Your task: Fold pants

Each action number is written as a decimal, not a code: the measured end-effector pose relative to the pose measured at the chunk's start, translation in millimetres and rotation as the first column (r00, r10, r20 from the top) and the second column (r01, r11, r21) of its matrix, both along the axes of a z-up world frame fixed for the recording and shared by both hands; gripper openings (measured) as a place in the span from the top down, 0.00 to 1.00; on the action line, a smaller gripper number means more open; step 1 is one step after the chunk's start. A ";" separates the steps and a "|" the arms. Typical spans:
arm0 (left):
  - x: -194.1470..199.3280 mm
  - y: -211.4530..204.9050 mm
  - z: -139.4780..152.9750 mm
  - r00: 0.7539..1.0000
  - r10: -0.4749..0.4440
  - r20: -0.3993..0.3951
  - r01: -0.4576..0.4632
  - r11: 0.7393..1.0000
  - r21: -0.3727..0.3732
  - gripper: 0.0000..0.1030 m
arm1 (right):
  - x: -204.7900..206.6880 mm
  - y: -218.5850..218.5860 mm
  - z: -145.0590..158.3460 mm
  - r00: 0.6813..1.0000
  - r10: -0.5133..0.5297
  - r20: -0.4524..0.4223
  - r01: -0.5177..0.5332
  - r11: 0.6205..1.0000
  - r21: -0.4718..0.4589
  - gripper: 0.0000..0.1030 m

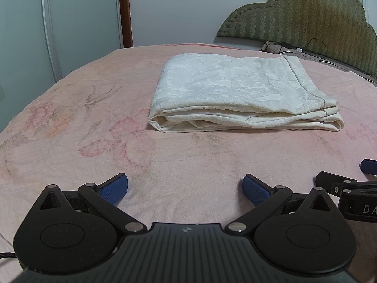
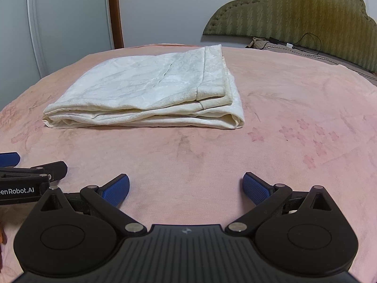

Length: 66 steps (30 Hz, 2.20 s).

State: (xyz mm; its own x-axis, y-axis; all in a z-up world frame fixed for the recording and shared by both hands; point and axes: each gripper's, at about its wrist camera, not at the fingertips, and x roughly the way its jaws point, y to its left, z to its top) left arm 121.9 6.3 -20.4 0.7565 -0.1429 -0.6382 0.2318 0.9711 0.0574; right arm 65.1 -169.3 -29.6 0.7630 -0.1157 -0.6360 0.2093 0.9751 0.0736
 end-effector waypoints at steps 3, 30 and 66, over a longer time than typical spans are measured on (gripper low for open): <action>0.3 0.4 0.0 1.000 -0.001 0.000 0.001 1.000 0.000 0.00 | 0.2 0.5 0.0 1.000 0.000 0.000 0.000 1.000 0.000 0.00; 0.4 0.9 -0.1 1.000 -0.007 0.001 0.007 1.000 -0.002 0.00 | 0.3 0.8 -0.1 1.000 -0.001 0.000 0.001 1.000 0.000 0.00; 0.0 0.7 -0.2 1.000 -0.020 0.002 0.020 1.000 -0.007 0.00 | 0.3 0.6 -0.4 1.000 -0.001 0.001 0.001 1.000 0.001 0.00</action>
State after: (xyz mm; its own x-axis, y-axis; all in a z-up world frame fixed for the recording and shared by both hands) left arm 122.0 7.0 -20.6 0.7550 -0.1621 -0.6353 0.2506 0.9667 0.0512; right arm 65.4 -168.7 -30.0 0.7633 -0.1162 -0.6355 0.2104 0.9748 0.0745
